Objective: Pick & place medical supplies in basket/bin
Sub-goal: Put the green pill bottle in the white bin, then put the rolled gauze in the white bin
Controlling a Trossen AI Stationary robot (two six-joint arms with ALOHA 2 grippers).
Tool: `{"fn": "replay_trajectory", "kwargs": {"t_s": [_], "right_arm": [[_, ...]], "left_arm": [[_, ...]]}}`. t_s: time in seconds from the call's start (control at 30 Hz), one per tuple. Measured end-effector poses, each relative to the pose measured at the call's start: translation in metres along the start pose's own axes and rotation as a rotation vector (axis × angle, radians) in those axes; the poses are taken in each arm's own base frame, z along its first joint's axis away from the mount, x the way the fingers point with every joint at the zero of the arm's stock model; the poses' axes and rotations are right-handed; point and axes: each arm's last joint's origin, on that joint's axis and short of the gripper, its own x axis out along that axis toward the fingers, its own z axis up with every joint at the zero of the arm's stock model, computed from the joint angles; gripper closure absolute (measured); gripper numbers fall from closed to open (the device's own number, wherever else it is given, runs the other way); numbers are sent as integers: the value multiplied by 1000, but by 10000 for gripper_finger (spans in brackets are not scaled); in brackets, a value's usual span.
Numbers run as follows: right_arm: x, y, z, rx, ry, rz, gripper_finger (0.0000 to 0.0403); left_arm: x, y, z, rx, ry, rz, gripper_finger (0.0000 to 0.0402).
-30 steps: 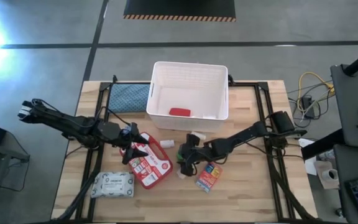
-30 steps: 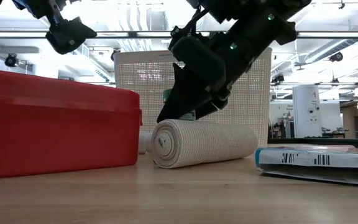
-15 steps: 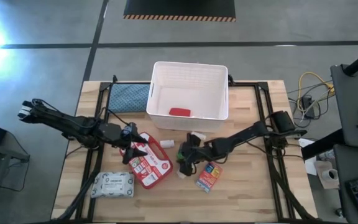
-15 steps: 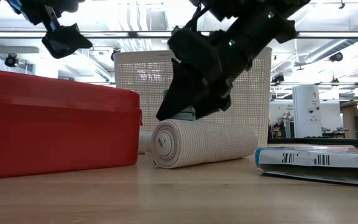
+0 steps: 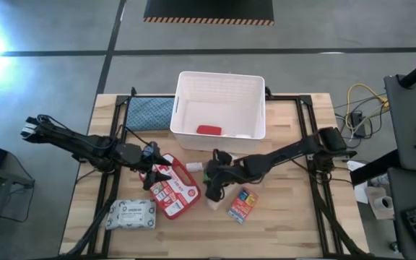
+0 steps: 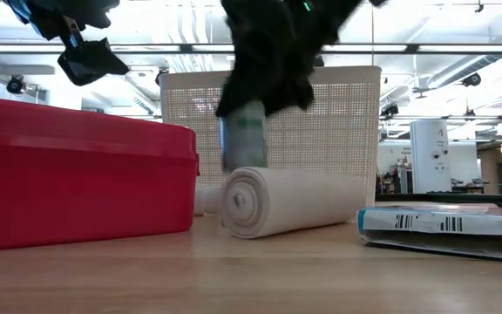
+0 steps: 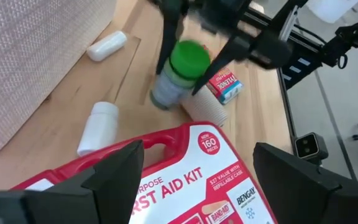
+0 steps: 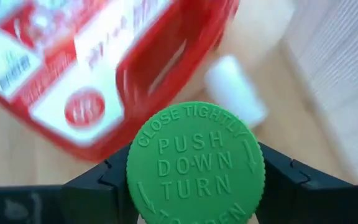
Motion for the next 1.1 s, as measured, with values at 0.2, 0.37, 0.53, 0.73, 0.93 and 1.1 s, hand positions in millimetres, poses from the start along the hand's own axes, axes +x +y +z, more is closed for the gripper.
{"fn": "replay_trajectory", "kwargs": {"t_s": [0.2,0.37,0.53,0.73,0.93,1.1], "right_arm": [[-61,-2,77,-84,-240,-75,190],[-111,-32,131,-54,-417,-295,188],[-130,-98,156,87,-345,-463,173],[-126,-153,150,216,-147,-609,99],[-136,-134,149,121,-155,-572,40],[-148,-79,137,-104,-131,-461,36]], "left_arm": [[0,0,0,29,-1,-1,121],[0,0,0,32,-1,-2,121],[0,-1,0,38,-3,-4,121],[0,-1,0,49,-3,-6,121],[0,-5,-2,64,7,-26,121],[0,-5,-3,70,12,-29,121]]}}
